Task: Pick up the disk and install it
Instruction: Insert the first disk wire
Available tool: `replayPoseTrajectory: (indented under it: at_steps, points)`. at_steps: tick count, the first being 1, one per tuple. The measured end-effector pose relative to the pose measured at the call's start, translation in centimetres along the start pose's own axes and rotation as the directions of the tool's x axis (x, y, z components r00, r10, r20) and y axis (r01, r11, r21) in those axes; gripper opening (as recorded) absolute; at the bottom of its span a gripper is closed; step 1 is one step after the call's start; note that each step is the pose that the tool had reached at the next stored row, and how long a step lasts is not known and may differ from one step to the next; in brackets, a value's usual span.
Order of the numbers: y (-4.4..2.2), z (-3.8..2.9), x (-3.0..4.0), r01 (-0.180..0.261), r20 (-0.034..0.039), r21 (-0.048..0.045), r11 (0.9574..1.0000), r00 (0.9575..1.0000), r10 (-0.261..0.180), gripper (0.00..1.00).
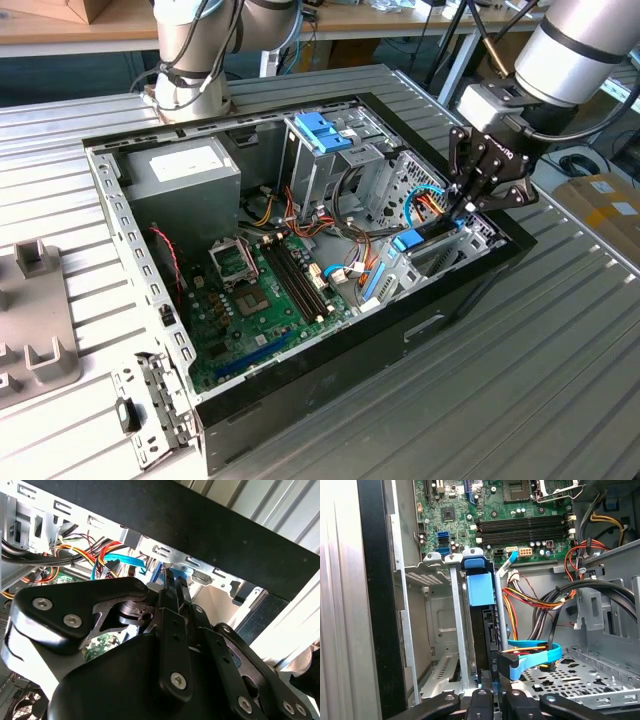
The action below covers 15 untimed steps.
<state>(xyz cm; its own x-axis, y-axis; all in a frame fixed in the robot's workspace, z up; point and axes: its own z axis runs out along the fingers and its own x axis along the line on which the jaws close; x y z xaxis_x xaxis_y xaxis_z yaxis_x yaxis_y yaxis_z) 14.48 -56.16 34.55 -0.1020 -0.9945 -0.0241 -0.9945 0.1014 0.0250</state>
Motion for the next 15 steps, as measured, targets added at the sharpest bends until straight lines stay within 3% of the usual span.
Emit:
replayPoseTrajectory:
  at_steps: [13,14,15]
  points:
    - [0.02,-0.72,-0.02,0.0,0.0002,0.0,1.0,1.0,0.0,0.16]
    - [0.01,-0.72,-0.02,0.001,0.0027,0.0245,0.9997,1.0,-0.001,0.16]
    - [0.87,-0.66,0.07,0.001,0.003,0.0259,0.9997,1.0,-0.001,0.16]
